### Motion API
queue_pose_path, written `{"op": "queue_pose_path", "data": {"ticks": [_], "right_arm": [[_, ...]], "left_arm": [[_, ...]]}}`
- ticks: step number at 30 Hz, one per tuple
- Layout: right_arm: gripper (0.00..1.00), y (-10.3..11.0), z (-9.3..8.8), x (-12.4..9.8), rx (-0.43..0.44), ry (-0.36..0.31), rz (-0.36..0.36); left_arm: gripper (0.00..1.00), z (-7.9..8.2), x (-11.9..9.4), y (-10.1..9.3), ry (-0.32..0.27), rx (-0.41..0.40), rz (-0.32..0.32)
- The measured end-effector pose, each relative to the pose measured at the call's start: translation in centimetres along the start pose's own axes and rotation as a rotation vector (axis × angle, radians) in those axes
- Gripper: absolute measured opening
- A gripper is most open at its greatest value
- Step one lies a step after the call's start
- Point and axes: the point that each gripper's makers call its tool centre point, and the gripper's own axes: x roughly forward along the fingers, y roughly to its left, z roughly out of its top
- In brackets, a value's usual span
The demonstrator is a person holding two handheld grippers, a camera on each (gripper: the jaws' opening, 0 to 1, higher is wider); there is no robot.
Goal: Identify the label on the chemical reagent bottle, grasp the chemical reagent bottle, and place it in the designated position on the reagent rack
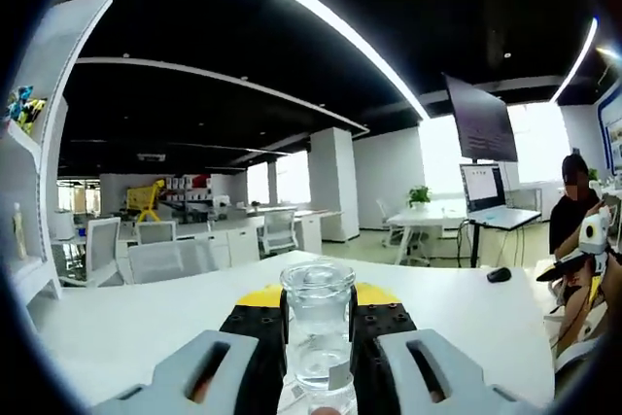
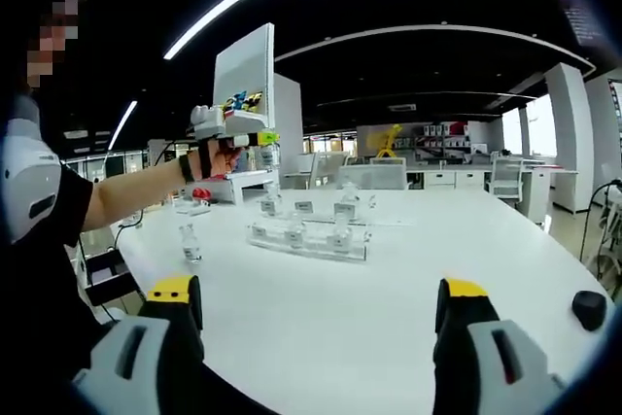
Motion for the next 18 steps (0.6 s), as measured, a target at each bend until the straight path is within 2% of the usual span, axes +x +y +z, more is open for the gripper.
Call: {"op": "queue_pose_path", "data": {"ticks": [7, 12, 18], "right_arm": [[0.97, -0.4, -0.2, 0.0, 0.005, 0.004, -0.010], [0.97, -0.4, -0.3, 0.2, 0.006, 0.007, -0.009], [0.97, -0.7, -0.2, 0.1, 0.007, 0.009, -0.018]], "left_arm": [[0.24, -1.1, 1.5, 0.2, 0.021, 0.002, -0.002], [0.24, -1.2, 2.8, 0.3, -0.011, 0.004, -0.015], [0.24, -2.2, 4.4, 0.6, -0.003, 0.002, -0.001]]}}
